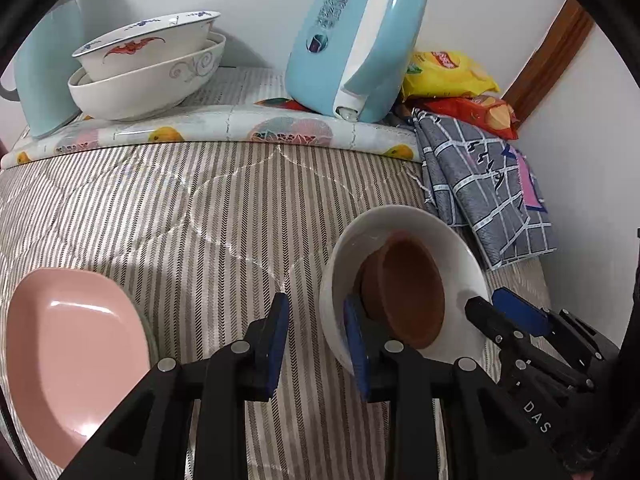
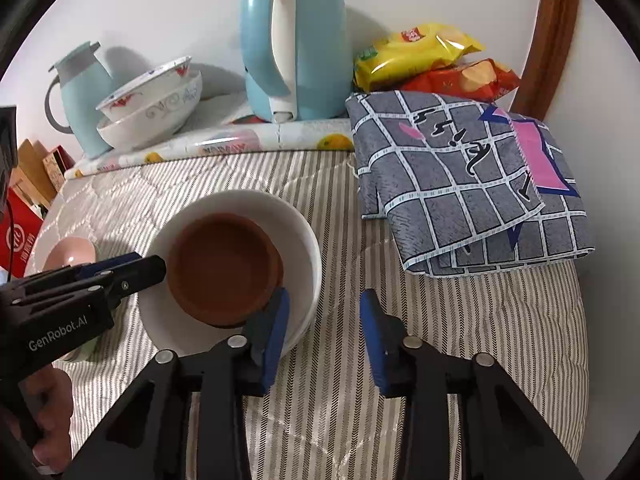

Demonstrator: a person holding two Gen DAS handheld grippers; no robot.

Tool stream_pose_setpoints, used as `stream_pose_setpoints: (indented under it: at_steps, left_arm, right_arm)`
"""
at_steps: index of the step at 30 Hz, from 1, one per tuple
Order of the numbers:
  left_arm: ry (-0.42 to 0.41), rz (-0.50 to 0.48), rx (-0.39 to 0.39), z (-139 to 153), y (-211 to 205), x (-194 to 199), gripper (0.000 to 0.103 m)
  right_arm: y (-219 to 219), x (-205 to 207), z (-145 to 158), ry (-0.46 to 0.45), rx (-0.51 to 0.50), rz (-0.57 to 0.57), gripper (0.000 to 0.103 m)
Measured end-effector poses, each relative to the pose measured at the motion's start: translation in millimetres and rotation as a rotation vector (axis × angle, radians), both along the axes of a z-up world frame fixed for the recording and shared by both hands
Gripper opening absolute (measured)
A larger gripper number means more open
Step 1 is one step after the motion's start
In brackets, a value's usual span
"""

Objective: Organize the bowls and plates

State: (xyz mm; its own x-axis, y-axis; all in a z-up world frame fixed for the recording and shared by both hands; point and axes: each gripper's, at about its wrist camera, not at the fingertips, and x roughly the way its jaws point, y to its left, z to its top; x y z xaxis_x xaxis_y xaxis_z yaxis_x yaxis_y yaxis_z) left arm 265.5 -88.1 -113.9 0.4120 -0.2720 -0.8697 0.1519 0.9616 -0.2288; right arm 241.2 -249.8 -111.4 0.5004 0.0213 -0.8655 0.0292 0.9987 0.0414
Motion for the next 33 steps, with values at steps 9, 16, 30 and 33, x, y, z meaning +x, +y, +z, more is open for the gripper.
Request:
stream_pose_setpoints:
  at_steps: [9,16,30,33]
  left_arm:
    - [0.023,-0.019,0.019,-13,-8,8,0.029]
    - [0.033,-0.028,0.013,-17,-8,13,0.030]
    - [0.053,-0.007,-0.025,-31,-7,19,0.031]
    - [0.041,-0.005,-0.022,-32,-8,18,0.030]
  right_arm:
    - [8,9,-12,0.032,-0.033,0.030,0.023]
    - [9,16,-21,0.055,-0.040,0.015,0.023]
    - [1,26,-33,0.084,0.010,-0.007,0.024]
    - [1,24,-32,0.069,0.014,-0.011,0.023]
